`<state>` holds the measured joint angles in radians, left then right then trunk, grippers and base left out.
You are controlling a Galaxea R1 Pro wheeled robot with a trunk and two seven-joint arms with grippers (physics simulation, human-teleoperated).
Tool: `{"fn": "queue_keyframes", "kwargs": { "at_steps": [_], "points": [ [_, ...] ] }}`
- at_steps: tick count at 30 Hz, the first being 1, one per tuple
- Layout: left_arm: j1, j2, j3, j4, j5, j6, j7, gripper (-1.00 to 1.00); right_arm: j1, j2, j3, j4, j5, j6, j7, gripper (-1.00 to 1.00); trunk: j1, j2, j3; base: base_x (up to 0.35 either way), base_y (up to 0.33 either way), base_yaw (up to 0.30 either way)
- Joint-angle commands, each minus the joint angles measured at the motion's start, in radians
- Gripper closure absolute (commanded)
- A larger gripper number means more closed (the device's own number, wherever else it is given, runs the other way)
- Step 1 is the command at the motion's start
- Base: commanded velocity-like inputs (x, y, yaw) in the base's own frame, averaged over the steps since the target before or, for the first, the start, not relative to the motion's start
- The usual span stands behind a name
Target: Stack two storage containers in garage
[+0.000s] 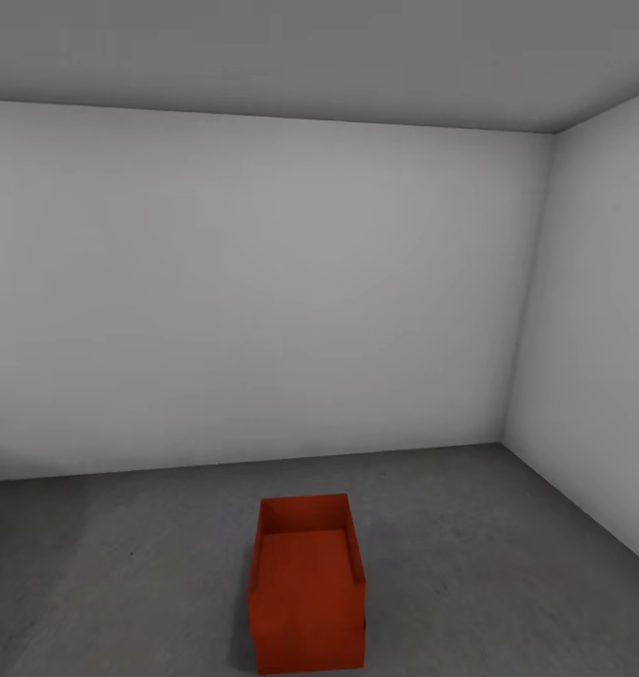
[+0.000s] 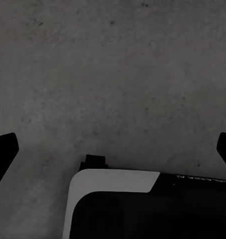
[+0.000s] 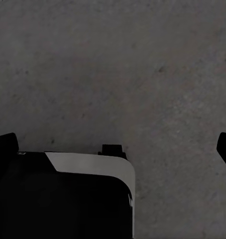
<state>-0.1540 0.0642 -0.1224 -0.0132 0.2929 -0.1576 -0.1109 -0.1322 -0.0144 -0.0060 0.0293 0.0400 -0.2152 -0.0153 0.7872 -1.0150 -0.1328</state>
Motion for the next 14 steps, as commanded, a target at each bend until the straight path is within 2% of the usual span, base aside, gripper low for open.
{"fn": "queue_keyframes", "kwargs": {
  "at_steps": [1, 14],
  "points": [
    [-0.001, 0.0, -0.008, 0.001, 0.011, -0.003, -0.004, -1.0, -0.001, 0.0, -0.001, 0.003, 0.005, -0.005, -0.002, -1.0, 0.0, -0.001, -0.001, 0.0, 0.0, 0.0],
    [-0.001, 0.006, -0.009, -0.002, 0.011, -0.001, -0.001, -1.0, -0.002, -0.001, 0.0, 0.003, 0.004, -0.005, -0.002, -1.0, 0.0, -0.001, -0.001, 0.0, 0.0, 0.0]
  ]
}}
